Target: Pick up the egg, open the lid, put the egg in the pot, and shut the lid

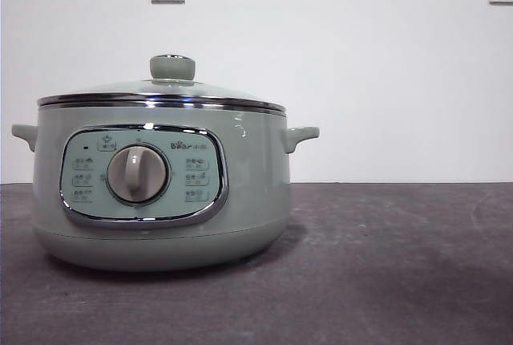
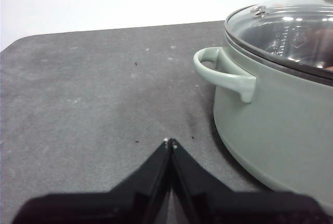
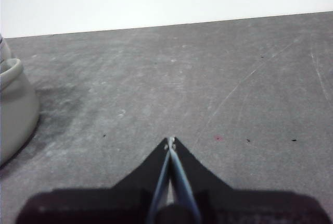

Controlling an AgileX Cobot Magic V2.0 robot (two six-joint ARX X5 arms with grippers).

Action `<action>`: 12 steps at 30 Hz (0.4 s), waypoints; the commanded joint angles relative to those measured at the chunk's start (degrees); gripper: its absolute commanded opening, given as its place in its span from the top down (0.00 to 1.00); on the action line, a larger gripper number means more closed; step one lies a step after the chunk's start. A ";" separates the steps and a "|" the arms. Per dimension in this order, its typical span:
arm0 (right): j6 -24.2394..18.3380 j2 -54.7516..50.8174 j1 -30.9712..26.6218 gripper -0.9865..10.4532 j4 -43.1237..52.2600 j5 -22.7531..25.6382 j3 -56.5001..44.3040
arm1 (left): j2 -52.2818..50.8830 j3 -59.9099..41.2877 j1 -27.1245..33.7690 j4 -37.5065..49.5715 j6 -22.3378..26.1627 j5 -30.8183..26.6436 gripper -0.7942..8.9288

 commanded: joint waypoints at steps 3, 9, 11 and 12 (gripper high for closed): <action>4.76 0.26 0.04 0.91 -0.61 0.09 -0.61 | -0.17 -0.83 0.20 -0.02 -0.15 0.09 0.92; 4.59 0.52 0.04 0.91 -0.61 1.86 -0.61 | -0.17 -0.83 0.20 -0.02 -0.15 0.09 0.92; 4.59 0.52 0.02 0.91 -0.61 1.86 -0.61 | -0.17 -0.83 0.20 -0.02 -0.15 0.09 0.92; 4.61 0.52 0.04 0.91 -0.61 1.86 -0.61 | -0.17 -0.83 0.20 -0.02 -0.15 0.09 0.92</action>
